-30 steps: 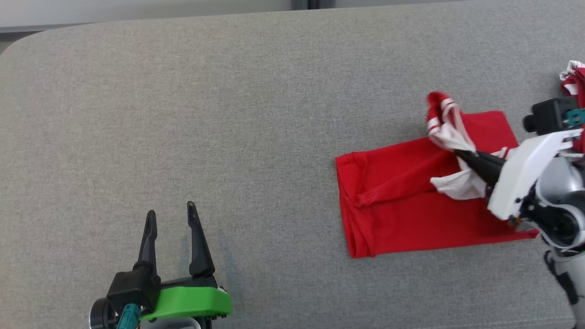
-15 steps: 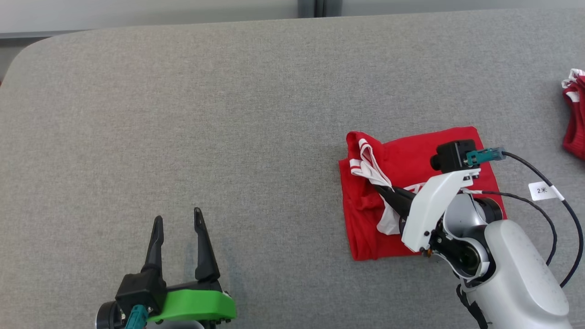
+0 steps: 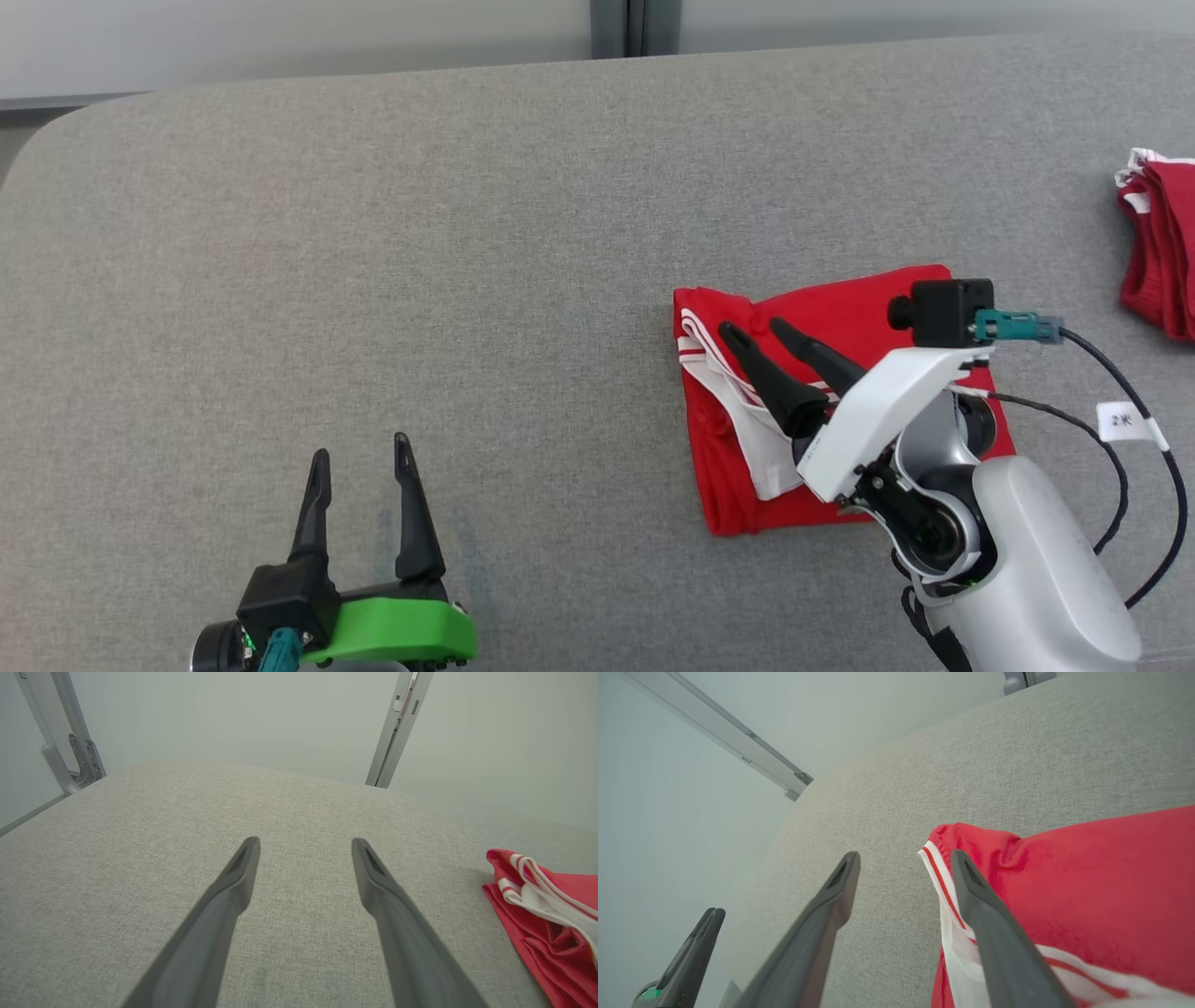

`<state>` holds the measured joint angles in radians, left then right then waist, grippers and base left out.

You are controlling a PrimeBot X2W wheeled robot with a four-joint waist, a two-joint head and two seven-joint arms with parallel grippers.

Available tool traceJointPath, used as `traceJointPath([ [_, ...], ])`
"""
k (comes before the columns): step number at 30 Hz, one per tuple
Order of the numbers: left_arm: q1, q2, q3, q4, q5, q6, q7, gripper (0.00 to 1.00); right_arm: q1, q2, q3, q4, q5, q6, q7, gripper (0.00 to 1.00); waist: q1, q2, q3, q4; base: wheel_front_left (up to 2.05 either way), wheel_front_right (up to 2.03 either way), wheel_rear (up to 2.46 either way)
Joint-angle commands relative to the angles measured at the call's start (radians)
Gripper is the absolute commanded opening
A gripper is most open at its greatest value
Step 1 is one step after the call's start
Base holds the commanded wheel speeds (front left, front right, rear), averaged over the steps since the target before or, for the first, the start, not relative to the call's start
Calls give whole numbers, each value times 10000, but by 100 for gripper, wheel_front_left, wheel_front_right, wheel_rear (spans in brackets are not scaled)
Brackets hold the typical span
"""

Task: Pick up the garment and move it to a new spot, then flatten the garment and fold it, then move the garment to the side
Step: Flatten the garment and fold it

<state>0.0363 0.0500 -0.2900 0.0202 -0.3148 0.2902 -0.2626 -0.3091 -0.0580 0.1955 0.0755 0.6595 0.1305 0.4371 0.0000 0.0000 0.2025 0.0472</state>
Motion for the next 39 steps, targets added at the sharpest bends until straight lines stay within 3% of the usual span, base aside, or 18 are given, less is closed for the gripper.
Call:
traceJointPath([
  [1,115,16,115,33,93,-64,-24,100,241,-2,-87,-203,-76,-1,-342,100,0,0,-139,-74,0,0,0],
  [10,454,16,653,-60,402,-234,-24,100,1377,-1020,-620,-808,-1431,-1,-3166,100,0,0,-829,-507,0,0,0],
  [17,775,18,986,12,1030,-640,-24,100,2178,-2056,-970,295,-3352,-1,-5599,100,0,0,-1297,-736,0,0,0],
  [20,936,22,1246,126,1282,-892,-24,100,2571,-2177,-981,1060,-3891,-1,-6566,100,0,0,-1565,-738,0,0,0],
  [25,1330,21,1613,227,1582,-1162,-24,100,3027,-2297,-1194,1341,-4808,-6,-7026,100,0,0,-1943,-715,0,0,0],
  [28,1562,21,1828,328,1729,-1331,-24,100,3481,-1865,-1643,795,-5179,-6,-7016,100,0,0,-2047,-715,0,0,0],
  [35,2009,21,1977,491,1772,-1647,-24,100,3989,-1483,-1738,771,-5212,-6,-7018,100,0,0,-2267,-710,0,0,0],
  [39,2208,21,2079,393,1604,-1566,-25,100,4089,-1434,-1717,903,-5135,-6,-7018,100,0,0,-2331,-683,0,0,0],
])
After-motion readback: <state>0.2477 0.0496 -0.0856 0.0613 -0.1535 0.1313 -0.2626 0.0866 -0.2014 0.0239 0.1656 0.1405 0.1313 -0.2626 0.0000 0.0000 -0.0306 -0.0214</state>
